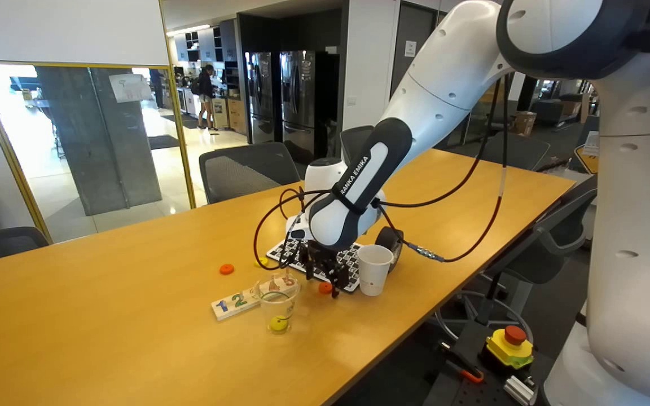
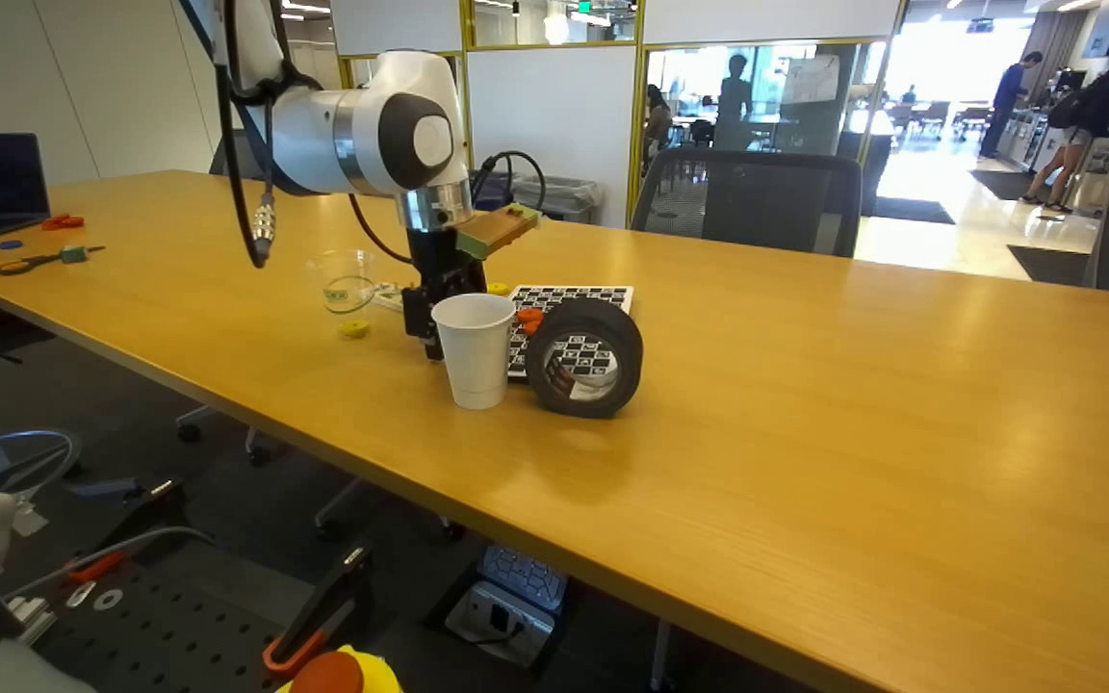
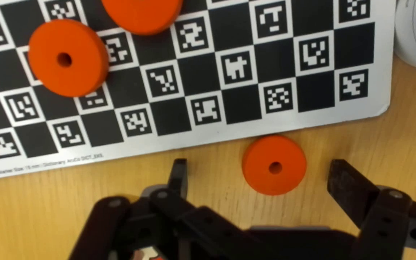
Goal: Put the orange rings in the white cup and put the yellow rings in the clear cup
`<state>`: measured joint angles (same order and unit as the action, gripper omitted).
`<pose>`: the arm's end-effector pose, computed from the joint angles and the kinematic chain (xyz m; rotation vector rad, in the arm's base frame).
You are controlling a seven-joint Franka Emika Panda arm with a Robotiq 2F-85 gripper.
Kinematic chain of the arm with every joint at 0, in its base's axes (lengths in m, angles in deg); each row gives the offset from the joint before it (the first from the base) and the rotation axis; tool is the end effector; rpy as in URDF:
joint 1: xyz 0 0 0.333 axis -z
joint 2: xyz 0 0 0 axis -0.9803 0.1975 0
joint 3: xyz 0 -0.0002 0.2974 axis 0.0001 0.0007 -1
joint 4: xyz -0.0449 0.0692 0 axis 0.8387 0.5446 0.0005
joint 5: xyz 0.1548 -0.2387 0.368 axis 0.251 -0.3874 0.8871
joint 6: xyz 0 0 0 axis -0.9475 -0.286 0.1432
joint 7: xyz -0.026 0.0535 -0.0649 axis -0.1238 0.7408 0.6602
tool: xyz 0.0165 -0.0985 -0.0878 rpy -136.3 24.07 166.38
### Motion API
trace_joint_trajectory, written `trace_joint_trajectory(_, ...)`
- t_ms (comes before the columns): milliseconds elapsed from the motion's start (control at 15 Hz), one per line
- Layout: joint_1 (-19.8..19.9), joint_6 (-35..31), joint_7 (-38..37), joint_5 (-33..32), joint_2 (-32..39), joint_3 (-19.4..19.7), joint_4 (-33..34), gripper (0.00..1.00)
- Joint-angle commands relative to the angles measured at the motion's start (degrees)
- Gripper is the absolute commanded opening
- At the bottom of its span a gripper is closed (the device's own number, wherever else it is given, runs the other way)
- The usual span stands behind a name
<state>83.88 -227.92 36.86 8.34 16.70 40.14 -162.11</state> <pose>0.5494 -0.0034 0.1031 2.1638 2.1806 -0.0150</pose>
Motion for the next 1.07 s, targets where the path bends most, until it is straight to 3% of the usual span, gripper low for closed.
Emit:
trace_joint_trajectory(0, 0.8, -0.3, 2.5, 1.3, -0.8, -0.8, -0.1, 1.00)
trace_joint_trajectory(933, 1.1, 0.1, 7.0, 1.6, -0.6, -0.7, -0.1, 1.00)
trace_joint_trajectory(1000, 1.2, -0.3, 7.3, 1.8, -0.6, -0.8, -0.2, 0.76)
